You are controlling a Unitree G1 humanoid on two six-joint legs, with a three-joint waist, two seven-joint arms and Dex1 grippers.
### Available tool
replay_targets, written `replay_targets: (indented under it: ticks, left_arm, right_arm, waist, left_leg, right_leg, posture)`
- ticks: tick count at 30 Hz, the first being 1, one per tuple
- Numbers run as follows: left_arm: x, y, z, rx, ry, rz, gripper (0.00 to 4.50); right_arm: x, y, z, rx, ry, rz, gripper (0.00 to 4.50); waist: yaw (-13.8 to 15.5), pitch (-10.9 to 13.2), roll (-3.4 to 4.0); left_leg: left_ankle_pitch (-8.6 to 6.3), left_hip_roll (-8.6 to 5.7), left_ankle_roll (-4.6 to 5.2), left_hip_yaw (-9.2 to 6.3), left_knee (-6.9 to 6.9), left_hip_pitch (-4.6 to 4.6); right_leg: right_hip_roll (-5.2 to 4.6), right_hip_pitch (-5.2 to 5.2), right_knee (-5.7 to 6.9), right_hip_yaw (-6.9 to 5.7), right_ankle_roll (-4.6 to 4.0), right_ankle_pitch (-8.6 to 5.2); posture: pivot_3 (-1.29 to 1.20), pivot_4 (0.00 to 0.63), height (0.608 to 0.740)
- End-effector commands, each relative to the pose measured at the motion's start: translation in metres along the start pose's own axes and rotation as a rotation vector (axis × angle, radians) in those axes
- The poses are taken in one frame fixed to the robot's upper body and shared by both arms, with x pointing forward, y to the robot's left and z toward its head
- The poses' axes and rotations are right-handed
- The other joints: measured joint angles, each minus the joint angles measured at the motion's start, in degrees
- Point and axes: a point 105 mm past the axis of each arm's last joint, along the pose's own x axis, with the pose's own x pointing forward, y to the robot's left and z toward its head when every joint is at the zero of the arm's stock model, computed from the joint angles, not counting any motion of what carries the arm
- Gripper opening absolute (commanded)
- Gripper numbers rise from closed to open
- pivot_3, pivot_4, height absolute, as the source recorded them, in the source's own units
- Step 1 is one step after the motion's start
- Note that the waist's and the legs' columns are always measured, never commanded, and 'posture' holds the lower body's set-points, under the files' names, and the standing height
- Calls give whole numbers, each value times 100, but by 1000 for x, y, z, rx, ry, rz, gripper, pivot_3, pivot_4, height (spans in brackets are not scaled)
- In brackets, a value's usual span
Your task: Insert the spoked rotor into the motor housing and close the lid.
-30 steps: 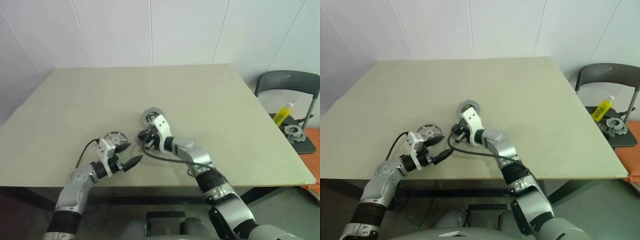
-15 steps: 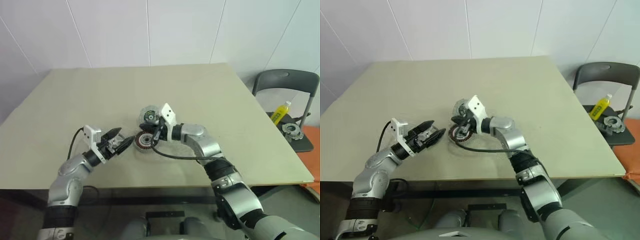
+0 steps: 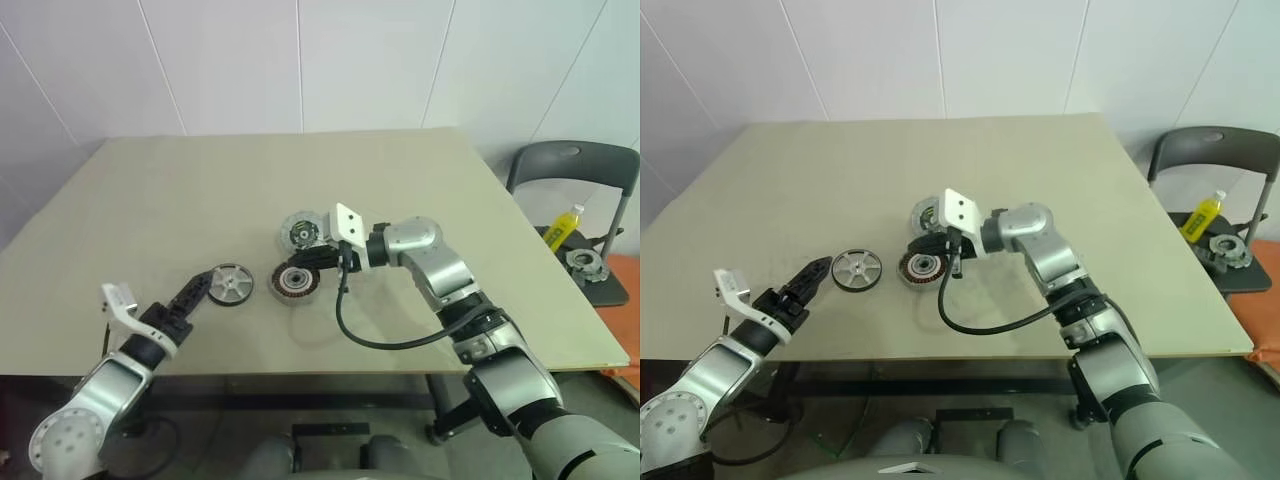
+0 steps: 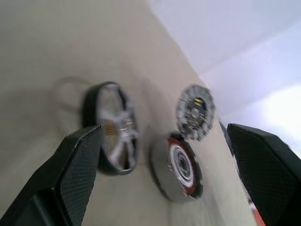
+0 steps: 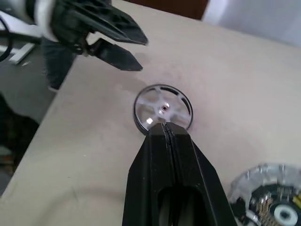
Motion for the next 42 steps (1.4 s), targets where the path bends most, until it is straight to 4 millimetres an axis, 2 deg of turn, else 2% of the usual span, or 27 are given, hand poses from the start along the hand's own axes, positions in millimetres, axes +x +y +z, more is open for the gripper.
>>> replay_targets:
  ticks: [1,7,13,17,22,27,34,35,37,42]
  left_arm:
    - [0,1,-1,-118,6,15,4500]
    - [13,3,1,-198,25,12,4500]
    - [34,-4,-3,-241,35,-38,4500]
    - [43,-15,-8,-261,50,-79,4500]
    - [47,-24,-12,-272,63,-100,4500]
    - [50,-25,-11,-274,67,-94,4500]
    - [56,-17,-15,-253,88,-58,4500]
    - [57,-15,-16,-245,92,-48,4098]
    - [59,-11,-18,-227,99,-28,3633]
    - [62,-13,-20,-217,106,-39,1925]
  right_arm:
    - [-5,-2,16,-103,-3,32,26]
    - [-14,0,20,-91,-24,53,26]
    - [-26,-7,3,-21,-52,-48,26]
    - [-38,2,-11,106,-142,-88,26]
    - [-57,20,-41,268,-144,-114,26]
    - [-70,29,-58,320,-101,-151,26]
    - [-83,32,-67,345,-68,-199,26]
    - [-83,32,-67,344,-64,-204,0]
    - [-83,31,-67,341,-63,-207,0]
    - [-84,29,-67,332,-54,-223,0]
  waist:
    - [0,0,-2]
    - [-1,0,-5]
    - [5,-8,-19]
    - [24,-9,-30]
    - [14,-7,-33]
    - [-4,-5,-36]
    - [10,-3,-41]
    - [10,-3,-41]
    - [9,-4,-42]
    - [7,-3,-45]
  left_leg:
    - [0,0,0,10,0,0]
    - [0,2,0,20,0,-3]
    - [0,7,0,33,0,-4]
    - [-1,7,1,30,-2,-8]
    - [-1,7,1,34,2,-12]
    - [-2,13,0,45,5,-12]
    - [-2,19,0,51,6,-15]
    - [-2,18,0,52,7,-15]
    - [-2,18,0,54,9,-15]
    - [-2,19,1,53,9,-21]
  right_leg:
    - [0,-1,0,0,0,0]
    - [0,-7,1,0,-3,1]
    - [-2,-8,-7,0,-7,4]
    - [-2,-10,-8,-2,-7,5]
    - [-2,-9,-6,1,-7,5]
    - [-3,-8,-6,1,-10,7]
    - [-3,-10,-8,0,-13,8]
    - [-3,-11,-9,0,-13,8]
    - [-3,-10,-11,0,-14,9]
    - [-3,-8,-12,0,-14,10]
  posture:
    - [0,0,740]
    - [0,0,740]
    - [0,0,740]
    - [0,0,740]
    - [0,0,740]
    - [0,0,740]
    - [0,0,740]
    - [0,0,740]
    - [0,0,740]
    - [0,0,740]
